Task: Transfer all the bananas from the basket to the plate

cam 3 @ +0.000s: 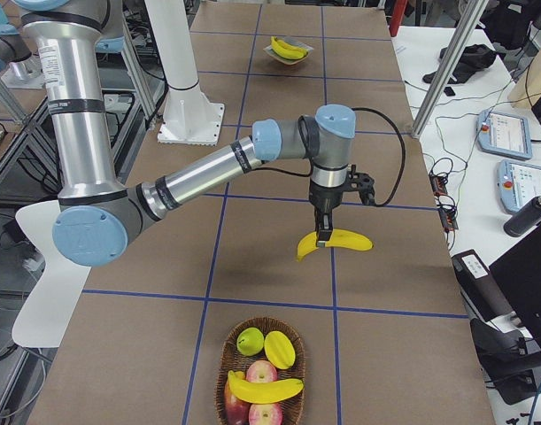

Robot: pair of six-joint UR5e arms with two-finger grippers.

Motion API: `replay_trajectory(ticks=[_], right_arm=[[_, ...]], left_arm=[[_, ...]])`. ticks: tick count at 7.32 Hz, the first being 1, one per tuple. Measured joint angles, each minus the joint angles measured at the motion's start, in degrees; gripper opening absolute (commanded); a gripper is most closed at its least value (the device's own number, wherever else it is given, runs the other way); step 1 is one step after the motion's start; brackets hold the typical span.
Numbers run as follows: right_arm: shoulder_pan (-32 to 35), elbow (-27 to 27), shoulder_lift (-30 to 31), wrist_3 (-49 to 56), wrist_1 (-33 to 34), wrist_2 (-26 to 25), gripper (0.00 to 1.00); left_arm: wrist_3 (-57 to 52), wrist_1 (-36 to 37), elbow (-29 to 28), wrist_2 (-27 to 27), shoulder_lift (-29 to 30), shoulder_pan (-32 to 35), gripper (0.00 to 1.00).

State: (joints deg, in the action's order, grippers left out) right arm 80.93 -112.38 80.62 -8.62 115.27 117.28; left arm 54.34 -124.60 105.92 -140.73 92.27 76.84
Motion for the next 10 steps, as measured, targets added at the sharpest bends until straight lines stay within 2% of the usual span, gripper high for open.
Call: replay_trajectory(ticks=[4, 7, 10], right_arm=[[-15.3, -6.1, -7.9, -16.6, 2.9, -3.3, 0.00], [-27.8, -7.5, -20.2, -30.1, 12.4, -8.4, 0.00], [-36.9, -7.4, -27.3, -40.3, 14.1, -12.0, 0.00]], left_arm=[[13.9, 2.1, -0.1, 0.1, 10.6, -5.0, 0.99], [16.9, 9.2, -0.2, 1.1, 18.2, -8.2, 0.99], [17.4, 16.2, -0.4, 2.1, 24.0, -11.2, 0.99]])
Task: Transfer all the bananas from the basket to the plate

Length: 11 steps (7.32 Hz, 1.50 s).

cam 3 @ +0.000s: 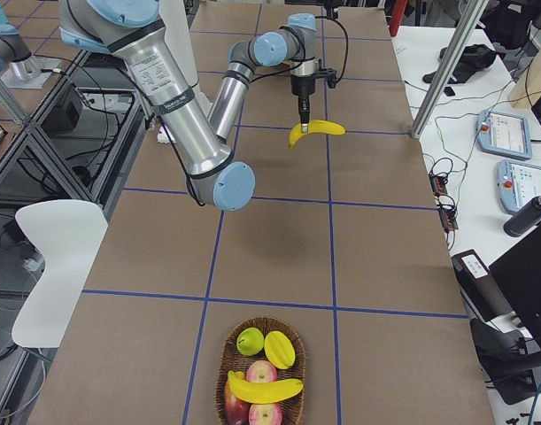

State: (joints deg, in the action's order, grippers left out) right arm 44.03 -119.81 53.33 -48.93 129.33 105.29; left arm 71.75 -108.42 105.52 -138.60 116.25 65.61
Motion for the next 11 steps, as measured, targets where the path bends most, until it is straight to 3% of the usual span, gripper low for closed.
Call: replay_trajectory(ticks=[2, 5, 8, 11], right_arm=[[-1.9, 0.0, -2.6, -2.6, -2.5, 2.5, 0.00], [-2.8, 2.1, -3.2, -10.5, -17.4, 11.0, 0.00], [-4.6, 7.0, -3.1, -21.3, -37.3, 15.4, 0.00], [-5.1, 7.9, -3.3, -25.4, -45.8, 19.8, 0.00]], left_arm=[[2.4, 0.3, 0.0, -0.1, 1.6, -2.0, 0.99], [8.8, -1.0, 0.1, -0.3, 4.3, -4.1, 0.99], [21.8, -11.8, -1.1, -0.3, 6.0, -7.0, 0.99], [25.6, -18.9, -4.4, 0.1, 9.3, -9.8, 0.99]])
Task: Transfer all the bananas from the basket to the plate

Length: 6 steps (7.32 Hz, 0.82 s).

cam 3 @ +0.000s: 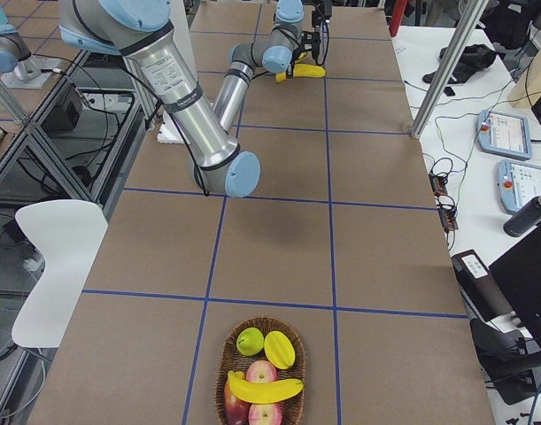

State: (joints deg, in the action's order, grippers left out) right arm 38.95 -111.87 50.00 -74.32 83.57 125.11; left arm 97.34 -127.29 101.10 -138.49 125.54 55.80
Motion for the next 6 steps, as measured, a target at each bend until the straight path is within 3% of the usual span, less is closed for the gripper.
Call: replay_trajectory(ticks=[6], right_arm=[[0.1, 4.6, -0.1, -12.6, -19.8, 1.2, 0.00]], left_arm=[[2.2, -3.7, -1.4, 0.1, 2.2, -3.3, 0.99]])
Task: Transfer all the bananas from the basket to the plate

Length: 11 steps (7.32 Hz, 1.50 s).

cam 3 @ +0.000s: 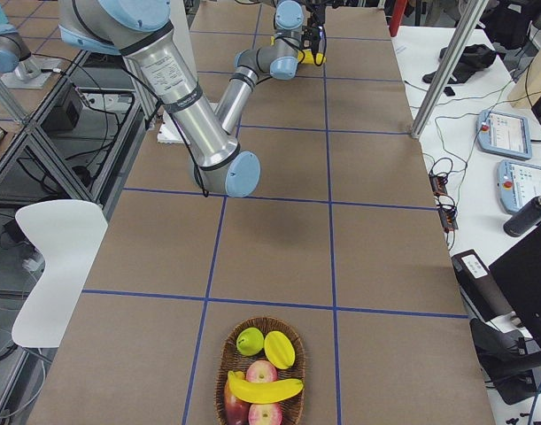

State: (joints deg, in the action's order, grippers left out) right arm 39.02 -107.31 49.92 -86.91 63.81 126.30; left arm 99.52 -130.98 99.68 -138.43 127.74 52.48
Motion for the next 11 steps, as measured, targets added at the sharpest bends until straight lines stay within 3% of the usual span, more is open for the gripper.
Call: replay_trajectory(ticks=[7, 11], right_arm=[[0.0, 1.5, -1.0, -5.6, -7.4, -2.6, 0.00], [-0.1, 1.5, -0.9, -7.1, -9.5, -2.5, 0.00]], left_arm=[[1.9, -0.1, -0.4, 0.0, 1.3, -1.9, 0.87], [2.8, -0.1, -1.0, 0.0, 2.6, -1.9, 0.69]])
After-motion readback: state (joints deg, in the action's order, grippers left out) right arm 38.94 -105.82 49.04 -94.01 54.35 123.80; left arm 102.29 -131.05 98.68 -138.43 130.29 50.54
